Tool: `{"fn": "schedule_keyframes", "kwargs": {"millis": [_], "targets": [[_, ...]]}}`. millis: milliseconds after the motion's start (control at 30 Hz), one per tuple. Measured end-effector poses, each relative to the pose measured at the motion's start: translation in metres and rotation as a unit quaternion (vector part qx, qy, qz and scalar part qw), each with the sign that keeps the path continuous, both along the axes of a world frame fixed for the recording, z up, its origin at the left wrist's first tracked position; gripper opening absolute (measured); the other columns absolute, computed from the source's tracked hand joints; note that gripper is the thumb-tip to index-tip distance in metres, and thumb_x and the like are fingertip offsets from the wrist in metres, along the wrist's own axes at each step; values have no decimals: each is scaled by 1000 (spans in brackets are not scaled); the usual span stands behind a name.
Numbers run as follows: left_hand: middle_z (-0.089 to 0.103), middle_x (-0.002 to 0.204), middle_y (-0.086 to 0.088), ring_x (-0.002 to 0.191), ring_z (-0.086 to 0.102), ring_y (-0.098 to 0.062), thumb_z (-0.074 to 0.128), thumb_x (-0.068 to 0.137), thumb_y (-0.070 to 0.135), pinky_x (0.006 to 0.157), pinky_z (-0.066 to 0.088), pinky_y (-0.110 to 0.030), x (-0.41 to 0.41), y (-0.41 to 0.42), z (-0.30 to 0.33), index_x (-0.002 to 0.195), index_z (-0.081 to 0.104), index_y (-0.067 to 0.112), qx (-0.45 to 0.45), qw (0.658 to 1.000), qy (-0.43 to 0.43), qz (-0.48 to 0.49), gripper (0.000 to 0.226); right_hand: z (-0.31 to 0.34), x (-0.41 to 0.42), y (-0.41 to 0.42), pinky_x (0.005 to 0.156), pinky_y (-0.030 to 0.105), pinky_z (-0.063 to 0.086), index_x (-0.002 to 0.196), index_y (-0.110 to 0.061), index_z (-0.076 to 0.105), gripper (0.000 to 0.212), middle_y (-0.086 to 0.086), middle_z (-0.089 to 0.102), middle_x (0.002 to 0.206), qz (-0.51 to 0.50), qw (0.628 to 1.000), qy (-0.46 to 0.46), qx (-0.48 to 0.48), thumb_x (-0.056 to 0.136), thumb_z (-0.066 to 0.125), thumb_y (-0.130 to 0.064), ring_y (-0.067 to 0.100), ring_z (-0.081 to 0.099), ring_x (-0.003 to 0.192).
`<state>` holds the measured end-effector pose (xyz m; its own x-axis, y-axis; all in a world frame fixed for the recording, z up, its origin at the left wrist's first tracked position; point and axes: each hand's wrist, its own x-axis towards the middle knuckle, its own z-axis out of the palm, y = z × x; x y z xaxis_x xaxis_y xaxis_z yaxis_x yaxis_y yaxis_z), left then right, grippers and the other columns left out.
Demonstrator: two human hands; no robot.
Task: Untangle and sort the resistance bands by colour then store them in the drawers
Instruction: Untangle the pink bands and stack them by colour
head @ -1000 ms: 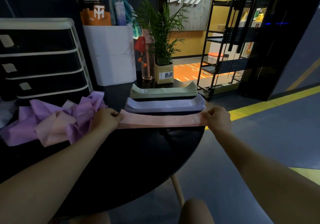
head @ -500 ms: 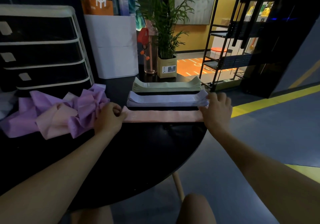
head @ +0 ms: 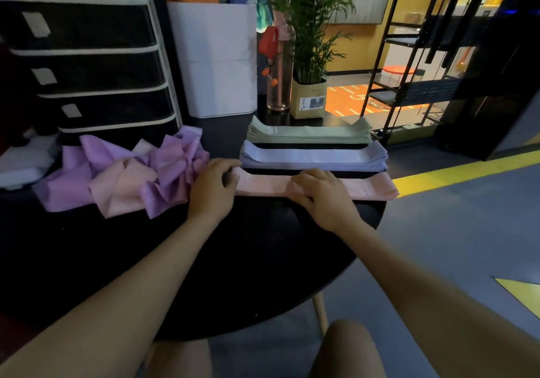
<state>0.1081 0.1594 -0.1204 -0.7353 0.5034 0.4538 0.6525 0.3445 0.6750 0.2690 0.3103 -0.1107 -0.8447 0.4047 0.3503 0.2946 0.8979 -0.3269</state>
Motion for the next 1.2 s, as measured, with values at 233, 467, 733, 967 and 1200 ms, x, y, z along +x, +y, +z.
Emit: {"fn": "schedule_keyframes", "kwargs": {"millis": [233, 467, 733, 967, 1200], "targets": [[60, 113, 2, 97, 48, -3, 56, 90, 6, 84, 35, -16, 5, -1, 2, 102, 67, 14, -37, 999, 11, 22, 19, -1, -1, 1, 97, 41, 39, 122, -23, 60, 34, 1, 54, 127, -4, 1000, -11, -22, 90, 56, -36, 27, 47, 116], [60, 115, 1, 98, 48, -4, 55, 90, 7, 84, 35, -18, 4, -1, 2, 103, 67, 14, -41, 999, 1, 22, 19, 0, 0, 0, 99, 41, 39, 121, -23, 61, 34, 0, 54, 127, -8, 999, -5, -32, 90, 58, -37, 25, 46, 118], [60, 117, -2, 102, 49, -4, 55, 92, 11, 85, 31, -9, 7, 2, 4, 107, 66, 9, 14, 1000, -7, 1, 19, 1, 2, -2, 99, 36, 35, 124, -17, 60, 43, 0, 56, 128, -11, 1000, 17, -1, 88, 60, -40, 23, 46, 119], [59, 111, -2, 106, 52, -14, 56, 86, 3, 91, 36, -17, 5, -15, 19, 105, 66, 12, 8, 999, 47, 2, 23, 13, -8, -16, 95, 37, 39, 118, -16, 63, 34, 2, 57, 120, 3, 1000, 12, -16, 89, 59, -34, 23, 49, 113], [55, 120, -8, 112, 52, -28, 52, 80, -3, 94, 40, -38, -30, -72, 48, 111, 61, 11, -40, 991, 91, 88, 36, 40, -83, -72, 92, 40, 43, 116, -12, 64, 31, 11, 57, 113, 92, 994, 22, -57, 87, 63, -25, 31, 51, 109]]}}
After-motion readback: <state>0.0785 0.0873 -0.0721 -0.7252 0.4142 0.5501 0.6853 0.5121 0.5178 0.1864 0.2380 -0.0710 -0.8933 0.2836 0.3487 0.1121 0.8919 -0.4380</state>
